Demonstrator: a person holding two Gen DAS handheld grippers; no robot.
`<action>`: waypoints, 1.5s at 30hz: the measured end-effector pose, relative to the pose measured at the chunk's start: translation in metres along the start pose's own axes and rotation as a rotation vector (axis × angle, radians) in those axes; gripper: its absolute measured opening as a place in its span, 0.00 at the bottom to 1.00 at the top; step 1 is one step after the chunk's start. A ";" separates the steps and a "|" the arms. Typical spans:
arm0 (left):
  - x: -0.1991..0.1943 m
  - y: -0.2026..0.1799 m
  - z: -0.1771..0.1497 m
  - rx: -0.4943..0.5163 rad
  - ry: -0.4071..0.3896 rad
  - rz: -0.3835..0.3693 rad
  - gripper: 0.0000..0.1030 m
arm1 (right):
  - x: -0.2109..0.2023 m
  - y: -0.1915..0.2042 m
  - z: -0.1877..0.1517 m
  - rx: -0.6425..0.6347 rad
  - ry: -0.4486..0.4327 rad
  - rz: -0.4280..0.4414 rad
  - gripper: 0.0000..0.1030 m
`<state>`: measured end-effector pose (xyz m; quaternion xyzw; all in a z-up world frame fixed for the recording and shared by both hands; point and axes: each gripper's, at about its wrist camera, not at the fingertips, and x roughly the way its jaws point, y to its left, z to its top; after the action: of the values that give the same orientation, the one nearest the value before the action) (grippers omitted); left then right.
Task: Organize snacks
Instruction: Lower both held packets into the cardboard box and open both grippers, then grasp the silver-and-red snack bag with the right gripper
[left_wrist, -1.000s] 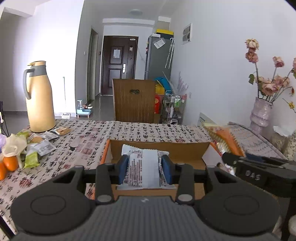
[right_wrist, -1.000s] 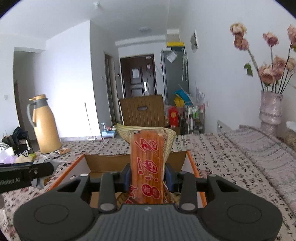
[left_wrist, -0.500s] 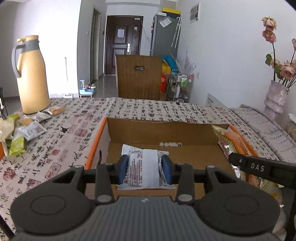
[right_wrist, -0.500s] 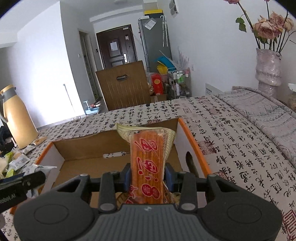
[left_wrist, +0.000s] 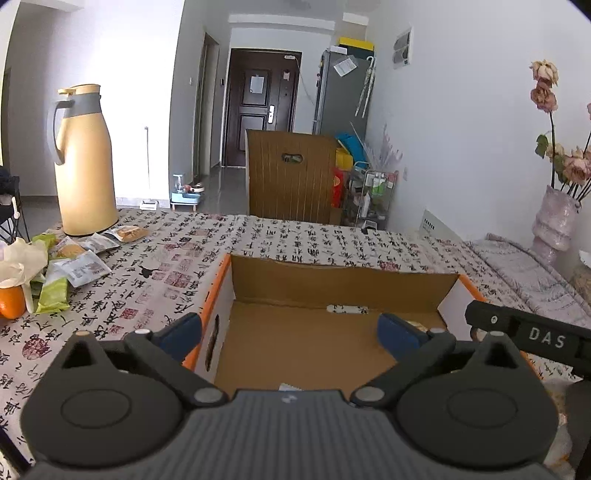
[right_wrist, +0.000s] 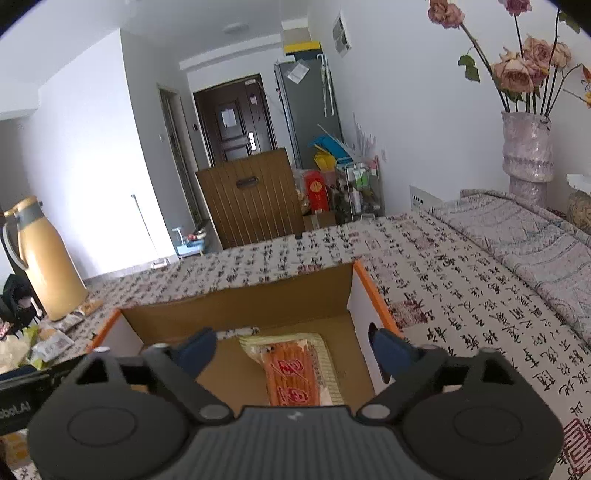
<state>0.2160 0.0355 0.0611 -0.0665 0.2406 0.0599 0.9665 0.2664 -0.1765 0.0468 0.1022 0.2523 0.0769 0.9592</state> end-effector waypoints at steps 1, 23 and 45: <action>-0.002 0.000 0.001 -0.001 -0.004 0.001 1.00 | -0.003 0.001 0.002 -0.001 -0.006 0.003 0.96; -0.085 0.014 -0.037 0.018 -0.058 -0.042 1.00 | -0.121 -0.025 -0.037 -0.164 -0.119 0.052 1.00; -0.107 0.038 -0.107 0.017 0.039 0.000 1.00 | -0.124 -0.103 -0.114 -0.174 0.051 -0.023 1.00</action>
<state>0.0677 0.0469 0.0145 -0.0593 0.2600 0.0564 0.9621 0.1129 -0.2832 -0.0166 0.0135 0.2703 0.0903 0.9584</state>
